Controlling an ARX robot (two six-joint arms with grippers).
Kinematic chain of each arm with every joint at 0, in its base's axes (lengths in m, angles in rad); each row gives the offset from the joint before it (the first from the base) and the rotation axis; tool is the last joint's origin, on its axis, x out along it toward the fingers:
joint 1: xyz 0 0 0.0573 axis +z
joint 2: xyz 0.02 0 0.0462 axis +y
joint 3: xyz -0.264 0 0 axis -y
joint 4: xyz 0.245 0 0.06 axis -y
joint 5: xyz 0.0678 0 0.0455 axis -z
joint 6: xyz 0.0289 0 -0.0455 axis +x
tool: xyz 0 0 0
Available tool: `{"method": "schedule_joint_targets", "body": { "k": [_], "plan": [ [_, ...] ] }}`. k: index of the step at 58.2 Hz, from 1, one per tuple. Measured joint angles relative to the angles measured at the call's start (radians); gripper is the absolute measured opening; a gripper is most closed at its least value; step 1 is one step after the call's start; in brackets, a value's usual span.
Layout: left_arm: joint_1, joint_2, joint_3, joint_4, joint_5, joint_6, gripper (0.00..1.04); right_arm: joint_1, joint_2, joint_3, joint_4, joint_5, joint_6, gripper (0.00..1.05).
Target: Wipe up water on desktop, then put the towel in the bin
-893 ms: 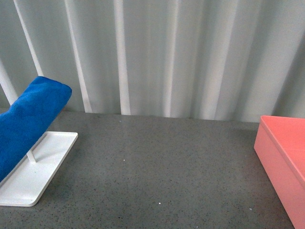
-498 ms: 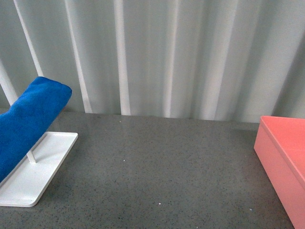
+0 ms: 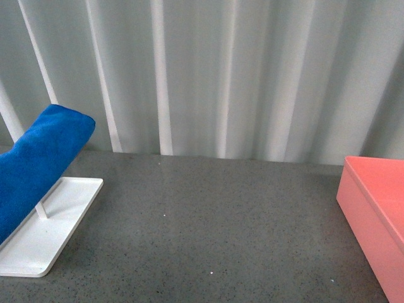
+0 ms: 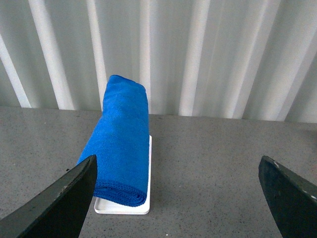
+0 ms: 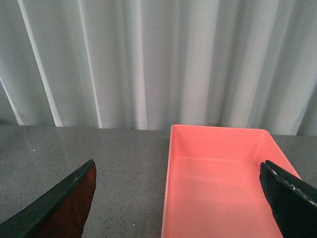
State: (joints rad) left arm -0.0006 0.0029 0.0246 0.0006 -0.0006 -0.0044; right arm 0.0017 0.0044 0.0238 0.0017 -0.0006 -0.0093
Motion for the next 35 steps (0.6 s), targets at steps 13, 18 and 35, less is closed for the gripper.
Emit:
{"method": "schedule_joint_targets", "body": {
  "k": [13,18,35],
  "plan": [
    [0.011,0.167,0.100,-0.249,0.151,-0.048,0.98,0.000,0.000,0.000,0.000,0.000,0.000,0.98],
    [-0.028,0.367,0.131,-0.206,0.147,-0.072,0.98,0.000,-0.001,0.000,0.000,0.000,0.000,0.98],
    [-0.037,1.201,0.543,0.247,0.206,-0.013,0.98,0.000,-0.001,0.000,0.000,0.000,0.000,0.98]
  ]
}}
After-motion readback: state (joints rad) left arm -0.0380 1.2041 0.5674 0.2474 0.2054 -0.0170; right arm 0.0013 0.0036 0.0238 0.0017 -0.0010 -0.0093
